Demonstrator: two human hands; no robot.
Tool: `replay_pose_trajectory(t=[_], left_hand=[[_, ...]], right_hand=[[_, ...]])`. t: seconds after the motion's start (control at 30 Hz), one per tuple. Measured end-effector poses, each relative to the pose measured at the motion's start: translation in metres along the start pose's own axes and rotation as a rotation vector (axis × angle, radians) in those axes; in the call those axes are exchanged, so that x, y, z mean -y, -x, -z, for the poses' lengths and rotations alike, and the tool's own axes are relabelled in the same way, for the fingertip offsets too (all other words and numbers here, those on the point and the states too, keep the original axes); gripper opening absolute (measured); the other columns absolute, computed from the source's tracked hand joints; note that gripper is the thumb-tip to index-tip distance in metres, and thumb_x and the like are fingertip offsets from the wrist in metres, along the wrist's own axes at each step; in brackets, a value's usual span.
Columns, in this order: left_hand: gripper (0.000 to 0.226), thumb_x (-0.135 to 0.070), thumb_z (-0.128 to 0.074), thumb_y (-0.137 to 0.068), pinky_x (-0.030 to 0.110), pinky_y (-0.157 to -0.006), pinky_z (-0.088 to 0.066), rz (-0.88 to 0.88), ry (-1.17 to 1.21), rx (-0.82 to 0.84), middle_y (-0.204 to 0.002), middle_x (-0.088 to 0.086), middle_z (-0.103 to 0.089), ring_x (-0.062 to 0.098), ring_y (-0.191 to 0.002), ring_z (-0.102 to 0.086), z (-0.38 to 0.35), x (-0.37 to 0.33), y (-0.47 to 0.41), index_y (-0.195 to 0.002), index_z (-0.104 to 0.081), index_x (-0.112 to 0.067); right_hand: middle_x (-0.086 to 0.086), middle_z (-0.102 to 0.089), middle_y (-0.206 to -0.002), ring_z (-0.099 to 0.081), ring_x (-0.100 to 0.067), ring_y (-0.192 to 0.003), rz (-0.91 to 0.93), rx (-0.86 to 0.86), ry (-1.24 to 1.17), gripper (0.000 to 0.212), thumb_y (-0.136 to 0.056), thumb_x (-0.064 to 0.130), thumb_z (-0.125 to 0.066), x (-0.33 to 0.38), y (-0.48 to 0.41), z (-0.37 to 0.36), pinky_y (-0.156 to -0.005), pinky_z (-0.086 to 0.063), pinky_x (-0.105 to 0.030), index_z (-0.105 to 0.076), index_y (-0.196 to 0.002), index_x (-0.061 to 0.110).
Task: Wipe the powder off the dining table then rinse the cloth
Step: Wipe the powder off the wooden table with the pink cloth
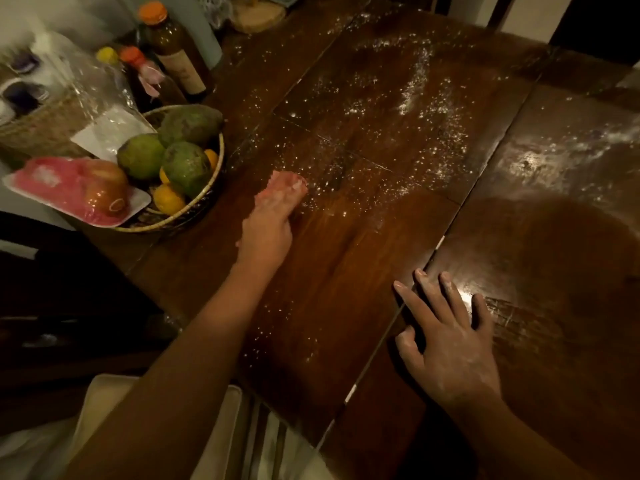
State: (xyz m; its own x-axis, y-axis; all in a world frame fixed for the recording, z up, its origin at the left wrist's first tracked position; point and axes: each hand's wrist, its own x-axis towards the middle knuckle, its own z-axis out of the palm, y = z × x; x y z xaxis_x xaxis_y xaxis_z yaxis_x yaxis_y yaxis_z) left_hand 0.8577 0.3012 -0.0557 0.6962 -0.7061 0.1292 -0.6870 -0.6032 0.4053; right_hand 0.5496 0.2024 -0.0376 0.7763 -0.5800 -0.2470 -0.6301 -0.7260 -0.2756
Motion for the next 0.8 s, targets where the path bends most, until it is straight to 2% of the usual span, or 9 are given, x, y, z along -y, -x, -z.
replay_pose_trajectory(t=[0.1,0.23,0.37,0.43,0.5,0.57,0.63,0.7,0.8], left_hand=[[0.073,0.008,-0.037,-0.091,0.058,-0.115,-0.034,0.103,-0.089,0.010,-0.158,0.001,-0.035,0.029,-0.145,-0.033,0.002,0.027,-0.046,-0.148,-0.037,-0.036],[0.061,0.001,-0.038,-0.094,0.067,-0.094,-0.047,0.339,-0.153,-0.067,-0.144,0.010,-0.044,0.038,-0.128,-0.047,0.006,0.024,-0.095,-0.144,-0.041,-0.033],[0.045,-0.023,-0.036,-0.102,0.076,-0.101,-0.031,0.611,0.091,-0.113,-0.150,0.009,-0.042,0.041,-0.135,-0.039,0.007,0.008,-0.101,-0.140,-0.046,-0.045],[0.051,-0.016,-0.034,-0.103,0.074,-0.105,-0.028,0.572,0.101,-0.092,-0.153,0.006,-0.041,0.039,-0.138,-0.037,0.006,-0.002,-0.082,-0.144,-0.042,-0.047],[0.058,-0.006,-0.037,-0.102,0.059,-0.113,-0.032,0.366,0.092,-0.069,-0.152,0.004,-0.044,0.030,-0.136,-0.043,0.006,-0.010,-0.051,-0.144,-0.044,-0.046],[0.061,0.001,-0.044,-0.099,0.040,-0.115,-0.029,0.122,0.116,-0.017,-0.151,-0.005,-0.045,0.011,-0.131,-0.041,0.010,-0.017,-0.015,-0.142,-0.049,-0.041],[0.062,0.005,-0.049,-0.095,0.039,-0.118,-0.031,-0.041,0.122,0.080,-0.147,-0.014,-0.043,0.004,-0.132,-0.038,0.017,-0.008,0.001,-0.141,-0.051,-0.035],[0.060,0.002,-0.052,-0.095,0.046,-0.113,-0.042,0.019,0.140,0.139,-0.145,-0.005,-0.051,0.017,-0.131,-0.051,0.028,0.006,-0.016,-0.140,-0.052,-0.037],[0.055,-0.006,-0.046,-0.096,0.049,-0.096,-0.054,0.272,0.146,-0.004,-0.128,0.009,-0.064,0.031,-0.106,-0.067,0.021,0.026,-0.064,-0.140,-0.051,-0.040]], right_hand=[[0.017,-0.003,-0.165,0.003,-0.015,-0.155,-0.006,-0.005,0.009,0.063,-0.092,0.047,-0.029,-0.001,0.000,-0.001,-0.122,-0.002,-0.057,-0.020,-0.154,0.049],[0.014,-0.015,-0.166,-0.005,-0.016,-0.156,-0.007,-0.040,0.014,0.062,-0.092,0.045,-0.032,-0.002,0.001,-0.004,-0.121,-0.008,-0.059,-0.024,-0.153,0.049],[0.014,-0.019,-0.165,-0.009,-0.017,-0.155,-0.008,-0.058,0.008,0.062,-0.090,0.044,-0.035,-0.002,-0.001,-0.005,-0.120,-0.011,-0.060,-0.029,-0.152,0.049],[0.014,-0.020,-0.165,-0.010,-0.017,-0.155,-0.009,-0.057,0.011,0.062,-0.090,0.044,-0.036,-0.002,-0.001,-0.004,-0.120,-0.011,-0.060,-0.031,-0.151,0.049],[0.014,-0.021,-0.164,-0.012,-0.018,-0.155,-0.014,-0.054,0.010,0.062,-0.089,0.044,-0.036,-0.002,-0.001,-0.004,-0.120,-0.012,-0.060,-0.032,-0.151,0.049],[0.014,-0.020,-0.164,-0.011,-0.017,-0.155,-0.016,-0.043,0.011,0.062,-0.089,0.044,-0.036,-0.002,-0.001,-0.004,-0.120,-0.012,-0.060,-0.031,-0.151,0.049],[0.014,-0.020,-0.164,-0.010,-0.017,-0.155,-0.022,-0.034,0.005,0.062,-0.089,0.045,-0.035,-0.001,-0.001,-0.003,-0.120,-0.010,-0.059,-0.030,-0.151,0.050],[0.015,-0.020,-0.164,-0.009,-0.016,-0.155,-0.025,-0.034,-0.009,0.061,-0.090,0.045,-0.034,-0.001,-0.001,-0.001,-0.121,-0.008,-0.058,-0.029,-0.151,0.050],[0.015,-0.020,-0.164,-0.010,-0.015,-0.155,-0.032,-0.046,-0.046,0.061,-0.090,0.045,-0.033,0.000,-0.001,-0.001,-0.121,-0.008,-0.057,-0.030,-0.151,0.049]])
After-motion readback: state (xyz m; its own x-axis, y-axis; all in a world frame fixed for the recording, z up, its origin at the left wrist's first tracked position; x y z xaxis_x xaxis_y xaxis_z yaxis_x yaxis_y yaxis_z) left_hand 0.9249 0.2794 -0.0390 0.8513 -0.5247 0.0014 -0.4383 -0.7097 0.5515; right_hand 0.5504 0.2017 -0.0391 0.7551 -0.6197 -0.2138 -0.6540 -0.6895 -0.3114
